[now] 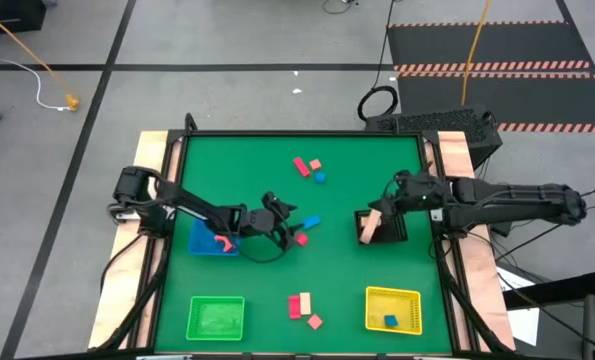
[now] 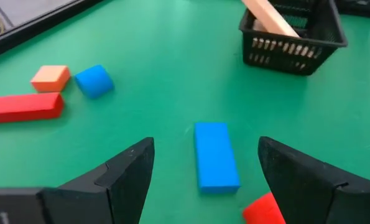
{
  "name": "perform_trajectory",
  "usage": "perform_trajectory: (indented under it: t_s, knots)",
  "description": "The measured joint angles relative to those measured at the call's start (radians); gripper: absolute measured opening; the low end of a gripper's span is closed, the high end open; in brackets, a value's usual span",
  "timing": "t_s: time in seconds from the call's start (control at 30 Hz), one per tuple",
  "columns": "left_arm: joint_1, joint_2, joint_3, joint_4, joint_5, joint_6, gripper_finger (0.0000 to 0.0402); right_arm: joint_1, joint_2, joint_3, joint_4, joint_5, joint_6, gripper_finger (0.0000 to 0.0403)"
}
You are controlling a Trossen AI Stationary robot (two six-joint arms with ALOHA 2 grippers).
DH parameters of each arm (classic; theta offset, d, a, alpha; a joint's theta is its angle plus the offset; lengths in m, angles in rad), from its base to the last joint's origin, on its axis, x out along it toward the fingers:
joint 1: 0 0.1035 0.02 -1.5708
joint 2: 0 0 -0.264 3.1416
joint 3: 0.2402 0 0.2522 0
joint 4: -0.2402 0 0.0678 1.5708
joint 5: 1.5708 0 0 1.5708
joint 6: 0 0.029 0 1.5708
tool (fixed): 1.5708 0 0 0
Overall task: Sort & place blocks by color
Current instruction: Put the top white block into the black bin, then put the bottom blue block into the yellow bin
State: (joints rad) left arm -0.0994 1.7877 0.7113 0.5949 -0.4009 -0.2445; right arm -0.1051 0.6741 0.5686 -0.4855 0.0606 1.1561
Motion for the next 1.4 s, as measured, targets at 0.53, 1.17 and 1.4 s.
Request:
perform_trajectory:
  t_s: [0.53, 1.17, 1.4]
  knots:
    - [0.011, 0.188, 0.001, 0.192, 0.009, 0.100, 0.0283, -0.091, -0.001, 0.000, 0.306, 0.022, -0.286, 0.0233]
    - [0.036, 0.276, 0.079, 0.166, 0.013, 0.109, 0.0272, -0.096, 0.016, 0.000, 0.301, 0.017, -0.290, 0.0233]
    - [0.045, 0.272, 0.082, 0.099, 0.038, 0.081, 0.0191, -0.096, 0.034, 0.000, 0.301, 0.017, -0.304, 0.0233]
